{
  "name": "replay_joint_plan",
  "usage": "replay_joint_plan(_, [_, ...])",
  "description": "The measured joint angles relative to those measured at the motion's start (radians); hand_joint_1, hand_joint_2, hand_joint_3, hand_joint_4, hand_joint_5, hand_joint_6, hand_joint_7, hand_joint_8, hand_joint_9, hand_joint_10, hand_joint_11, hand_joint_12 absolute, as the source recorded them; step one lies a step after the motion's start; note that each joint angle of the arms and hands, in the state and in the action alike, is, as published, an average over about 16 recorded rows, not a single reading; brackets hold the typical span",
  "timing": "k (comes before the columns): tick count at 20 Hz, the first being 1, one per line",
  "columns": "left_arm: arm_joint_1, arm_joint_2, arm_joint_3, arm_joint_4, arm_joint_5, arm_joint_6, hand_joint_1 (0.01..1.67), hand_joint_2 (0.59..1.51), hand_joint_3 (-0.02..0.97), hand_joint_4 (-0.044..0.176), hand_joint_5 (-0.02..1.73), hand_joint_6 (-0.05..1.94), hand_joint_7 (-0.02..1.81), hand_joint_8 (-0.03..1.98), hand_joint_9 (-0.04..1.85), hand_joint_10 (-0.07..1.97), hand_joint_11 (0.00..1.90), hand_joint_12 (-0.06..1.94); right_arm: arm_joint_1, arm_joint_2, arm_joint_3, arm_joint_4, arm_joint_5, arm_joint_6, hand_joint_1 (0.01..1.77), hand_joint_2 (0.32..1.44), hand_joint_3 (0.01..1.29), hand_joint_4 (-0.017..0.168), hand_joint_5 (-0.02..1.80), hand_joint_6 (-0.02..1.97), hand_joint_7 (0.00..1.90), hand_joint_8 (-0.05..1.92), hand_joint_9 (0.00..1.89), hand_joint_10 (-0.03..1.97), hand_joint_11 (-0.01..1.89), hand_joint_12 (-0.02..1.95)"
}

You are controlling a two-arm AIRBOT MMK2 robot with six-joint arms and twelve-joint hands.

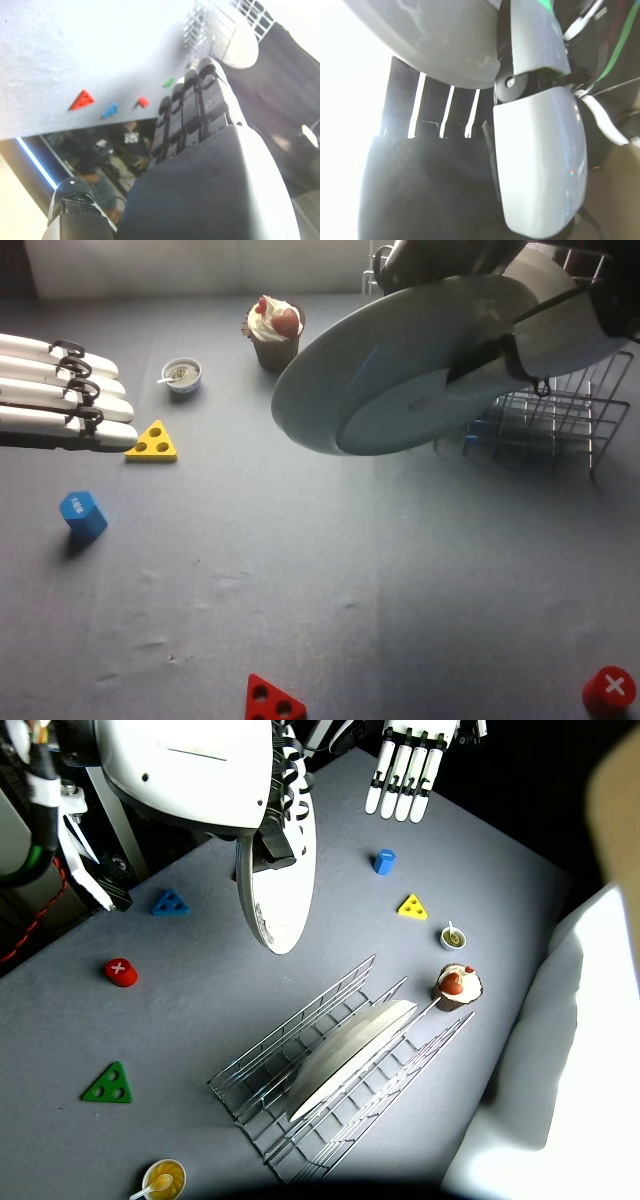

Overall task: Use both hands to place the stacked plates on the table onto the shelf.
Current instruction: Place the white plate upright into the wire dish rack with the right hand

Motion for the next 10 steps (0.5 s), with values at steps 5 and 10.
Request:
replay_joint_plan(5, [-0.011,-0.011,0.0,-0.005,-0.003,-0.003,0.05,0.935,0.017,-0.001,0.07,0.01,0.1,0.0,0.11,0.01,0.11,0.01,0.007,0.012,0.044,0.048,0.024,-0.002,1.45,0.93,0.01,-0.007,0.95,0.84,1.16,0.45,1.21,0.57,1.04,1.31])
replay_joint_plan(10, [-0.025,-0.022,0.0,-0.009,-0.001,-0.005,0.05,0.935,0.017,-0.001,0.07,0.01,0.11,0.0,0.11,0.01,0.12,0.01,0.007,0.022,0.09,0.069,0.045,-0.011,1.45,0.93,0.01,-0.007,0.94,0.85,1.16,0.44,1.21,0.57,1.04,1.29])
